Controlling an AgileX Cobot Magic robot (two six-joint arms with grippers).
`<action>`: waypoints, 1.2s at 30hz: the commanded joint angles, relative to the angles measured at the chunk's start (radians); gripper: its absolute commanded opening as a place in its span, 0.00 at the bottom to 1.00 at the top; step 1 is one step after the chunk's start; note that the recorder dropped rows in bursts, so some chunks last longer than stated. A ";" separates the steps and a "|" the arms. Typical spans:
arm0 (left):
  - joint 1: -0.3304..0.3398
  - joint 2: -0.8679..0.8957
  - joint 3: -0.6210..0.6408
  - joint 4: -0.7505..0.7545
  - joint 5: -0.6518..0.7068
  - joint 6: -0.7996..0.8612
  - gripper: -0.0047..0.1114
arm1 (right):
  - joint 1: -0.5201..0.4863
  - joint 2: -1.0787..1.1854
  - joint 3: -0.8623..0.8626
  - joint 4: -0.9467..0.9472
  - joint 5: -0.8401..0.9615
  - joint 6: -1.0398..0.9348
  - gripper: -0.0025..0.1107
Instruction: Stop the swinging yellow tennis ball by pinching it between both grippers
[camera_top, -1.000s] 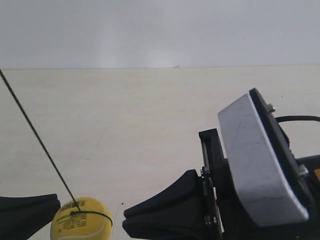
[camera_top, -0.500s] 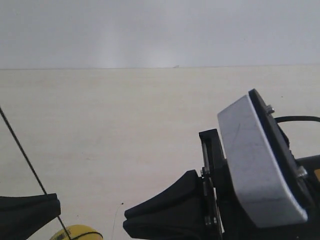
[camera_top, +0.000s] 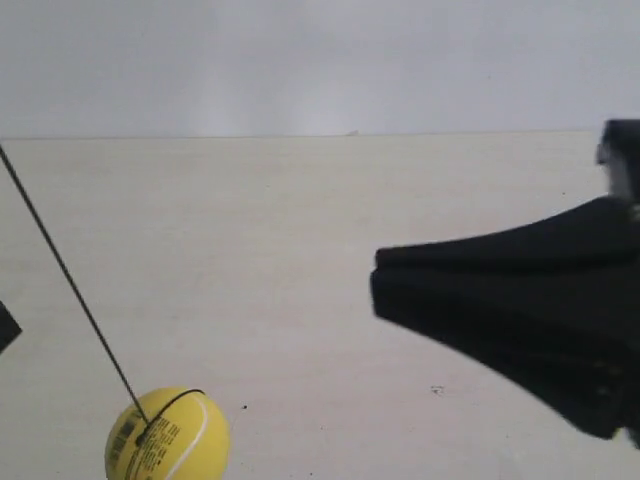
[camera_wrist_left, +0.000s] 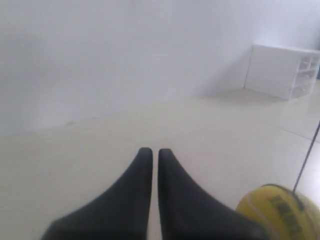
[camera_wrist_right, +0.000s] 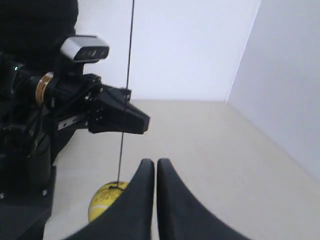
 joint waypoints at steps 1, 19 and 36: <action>-0.005 -0.164 -0.005 -0.044 0.045 -0.033 0.08 | -0.007 -0.160 0.000 -0.001 0.071 0.057 0.02; -0.003 -0.285 -0.024 -0.062 0.025 -0.037 0.08 | -0.007 -0.526 0.002 -0.004 0.110 0.126 0.02; -0.003 -0.285 -0.024 -0.062 0.029 -0.037 0.08 | -0.007 -0.526 0.002 -0.004 0.110 0.126 0.02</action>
